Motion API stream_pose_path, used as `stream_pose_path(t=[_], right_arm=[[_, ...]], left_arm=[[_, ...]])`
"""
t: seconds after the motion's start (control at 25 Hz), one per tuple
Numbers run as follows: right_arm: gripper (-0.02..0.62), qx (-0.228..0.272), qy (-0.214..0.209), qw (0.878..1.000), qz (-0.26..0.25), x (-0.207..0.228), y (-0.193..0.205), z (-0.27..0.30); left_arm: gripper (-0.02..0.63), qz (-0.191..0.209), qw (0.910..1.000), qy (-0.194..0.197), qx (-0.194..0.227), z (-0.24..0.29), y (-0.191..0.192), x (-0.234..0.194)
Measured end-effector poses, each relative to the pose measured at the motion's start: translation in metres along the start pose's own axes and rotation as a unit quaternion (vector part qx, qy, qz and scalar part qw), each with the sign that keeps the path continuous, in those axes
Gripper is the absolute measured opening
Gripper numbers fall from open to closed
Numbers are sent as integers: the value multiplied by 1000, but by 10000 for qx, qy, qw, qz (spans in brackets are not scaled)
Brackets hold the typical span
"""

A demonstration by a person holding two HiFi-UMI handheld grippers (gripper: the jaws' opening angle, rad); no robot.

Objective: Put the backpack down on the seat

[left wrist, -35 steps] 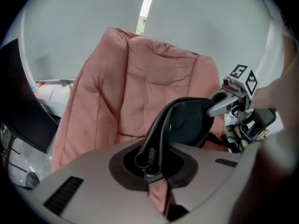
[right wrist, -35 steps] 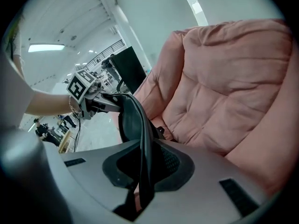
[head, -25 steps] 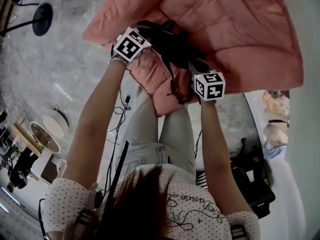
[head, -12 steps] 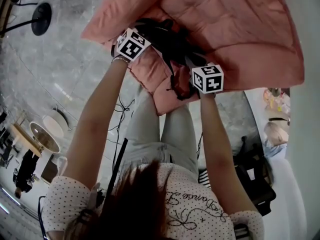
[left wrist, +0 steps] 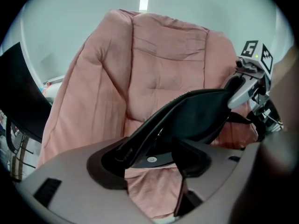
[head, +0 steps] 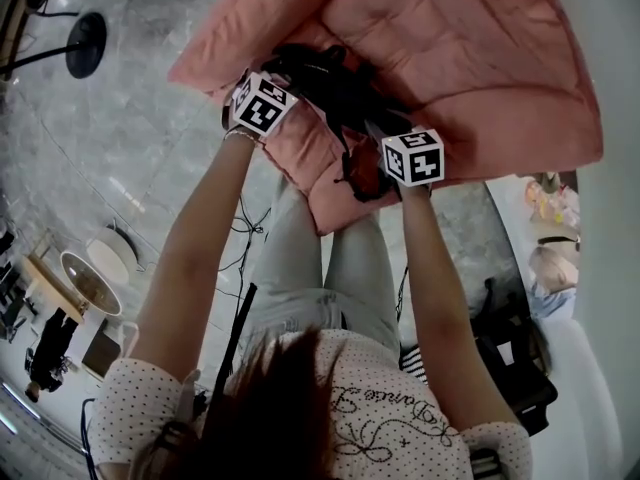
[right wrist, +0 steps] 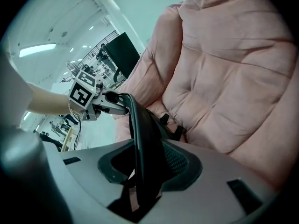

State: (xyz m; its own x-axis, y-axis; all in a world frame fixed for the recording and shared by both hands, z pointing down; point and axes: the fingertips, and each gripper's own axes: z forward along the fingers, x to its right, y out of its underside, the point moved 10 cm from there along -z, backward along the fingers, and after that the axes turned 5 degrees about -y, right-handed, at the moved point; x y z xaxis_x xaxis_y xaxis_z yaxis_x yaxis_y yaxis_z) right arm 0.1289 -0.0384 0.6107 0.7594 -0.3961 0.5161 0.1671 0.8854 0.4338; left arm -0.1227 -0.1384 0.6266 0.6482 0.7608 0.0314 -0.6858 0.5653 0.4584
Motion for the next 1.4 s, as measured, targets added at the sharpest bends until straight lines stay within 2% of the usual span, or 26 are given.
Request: stream_pose_path(t=[0.24,0.44,0.76,0.84,0.96,1.08,1.28,1.4], right_arm=[[167,100,24,9999,-45,-6,-4,-6],[253,400,129,9991,109,-7,-14,-19],[276,787,89,9968,68,-26,-27,-49],[257,906,111,9958,33,-32,-30,-58],[224,1131,187,9933,-132,-41,-36,-73],[202,1417,243,9892,-291,-49,-46,-90],[103,2175,520,9722,-692,-71,-69,-132],[54,2496,589,9627,-867,-86,-83,-159]], left_arm=[[284,-134,9999,-19,45,-13,-2,0],[284,-108,9999,-16,40,-20,-2,0],[282,-416,9988,-43,257,-48,-7,-5],[282,-521,9979,-126,360,-57,-10,-6],[242,-613,9958,-312,608,-72,-19,-10],[241,-598,9947,-291,779,-85,-31,-8],[235,-695,9896,-336,1214,-122,-48,-5],[202,-806,9801,-533,1733,-155,-58,-3]])
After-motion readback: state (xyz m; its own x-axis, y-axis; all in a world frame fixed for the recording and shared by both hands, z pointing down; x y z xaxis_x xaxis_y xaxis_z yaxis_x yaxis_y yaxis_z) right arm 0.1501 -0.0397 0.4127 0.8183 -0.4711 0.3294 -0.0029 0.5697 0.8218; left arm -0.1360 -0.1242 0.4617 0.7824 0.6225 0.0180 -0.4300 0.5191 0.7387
